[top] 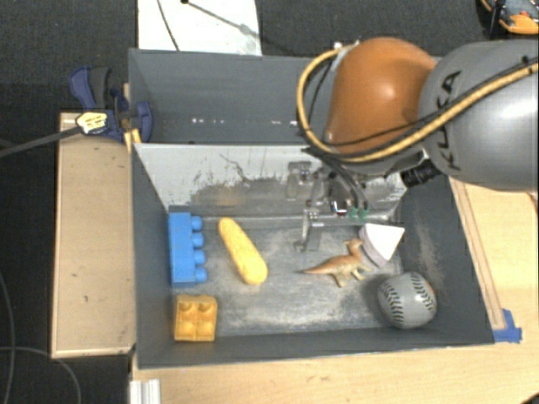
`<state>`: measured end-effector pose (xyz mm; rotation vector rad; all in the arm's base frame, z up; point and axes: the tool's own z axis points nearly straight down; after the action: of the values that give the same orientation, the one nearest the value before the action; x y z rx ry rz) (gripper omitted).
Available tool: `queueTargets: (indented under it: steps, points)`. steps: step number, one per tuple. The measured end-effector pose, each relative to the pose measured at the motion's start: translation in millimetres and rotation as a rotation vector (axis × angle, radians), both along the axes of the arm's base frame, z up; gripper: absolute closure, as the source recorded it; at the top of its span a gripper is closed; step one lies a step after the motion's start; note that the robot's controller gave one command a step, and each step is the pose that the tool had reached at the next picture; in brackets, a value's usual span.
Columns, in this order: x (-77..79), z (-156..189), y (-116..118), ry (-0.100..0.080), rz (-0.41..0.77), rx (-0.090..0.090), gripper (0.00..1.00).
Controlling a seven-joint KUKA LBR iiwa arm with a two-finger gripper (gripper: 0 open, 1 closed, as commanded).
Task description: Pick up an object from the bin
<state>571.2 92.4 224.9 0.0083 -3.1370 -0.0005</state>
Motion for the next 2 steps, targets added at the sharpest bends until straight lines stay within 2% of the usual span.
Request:
queueTargets:
  steps: [1, 2]
  points:
    - [1.3, 5.0, -0.7, -0.008, -0.003, 0.001, 0.0]
    - [0.2, -62.5, 34.4, -0.012, -0.031, 0.002, 0.0]
